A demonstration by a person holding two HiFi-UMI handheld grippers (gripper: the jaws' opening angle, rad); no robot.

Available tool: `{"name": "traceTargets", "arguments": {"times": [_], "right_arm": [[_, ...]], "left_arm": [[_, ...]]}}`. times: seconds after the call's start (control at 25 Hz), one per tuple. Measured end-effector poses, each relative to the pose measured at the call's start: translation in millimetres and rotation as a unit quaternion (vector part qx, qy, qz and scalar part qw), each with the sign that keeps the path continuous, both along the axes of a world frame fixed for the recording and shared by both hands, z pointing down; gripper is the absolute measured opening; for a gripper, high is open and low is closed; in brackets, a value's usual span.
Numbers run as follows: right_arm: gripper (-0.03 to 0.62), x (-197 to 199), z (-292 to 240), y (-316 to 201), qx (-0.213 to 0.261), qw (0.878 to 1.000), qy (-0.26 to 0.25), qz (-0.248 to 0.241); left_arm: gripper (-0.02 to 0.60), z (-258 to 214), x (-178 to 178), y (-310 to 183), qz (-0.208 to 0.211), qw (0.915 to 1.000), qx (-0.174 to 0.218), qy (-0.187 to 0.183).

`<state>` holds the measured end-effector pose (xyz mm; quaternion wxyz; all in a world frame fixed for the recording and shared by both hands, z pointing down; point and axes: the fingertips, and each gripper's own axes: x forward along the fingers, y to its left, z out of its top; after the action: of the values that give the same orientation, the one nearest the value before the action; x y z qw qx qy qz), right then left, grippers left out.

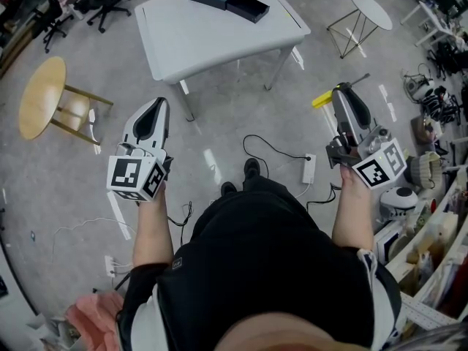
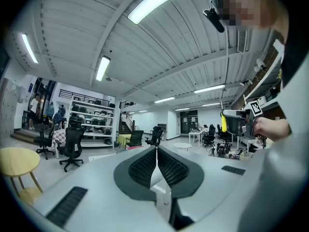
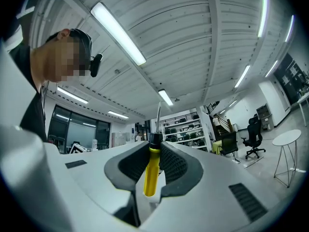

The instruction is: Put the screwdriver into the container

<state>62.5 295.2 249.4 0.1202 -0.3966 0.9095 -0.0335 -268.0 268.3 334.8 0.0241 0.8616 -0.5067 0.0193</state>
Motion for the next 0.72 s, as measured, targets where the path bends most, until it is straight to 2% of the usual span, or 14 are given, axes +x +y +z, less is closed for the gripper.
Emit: {"name": "traceTargets", "arguments": {"times": [0.4,0.72], "right_arm": [[0.083,-6,7,-41,-0.005,1.0,-0.022,-0.022],[0.084,9,20,-94,-0.021,0.999,-0.035,-0.033]], "left_arm": [[0.021,3,-4,-24,-0.013,0.9998,-0.006,-0.012],[0.021,9,8,-68,-0.024,0.9992,-0.02,-0.024]]}}
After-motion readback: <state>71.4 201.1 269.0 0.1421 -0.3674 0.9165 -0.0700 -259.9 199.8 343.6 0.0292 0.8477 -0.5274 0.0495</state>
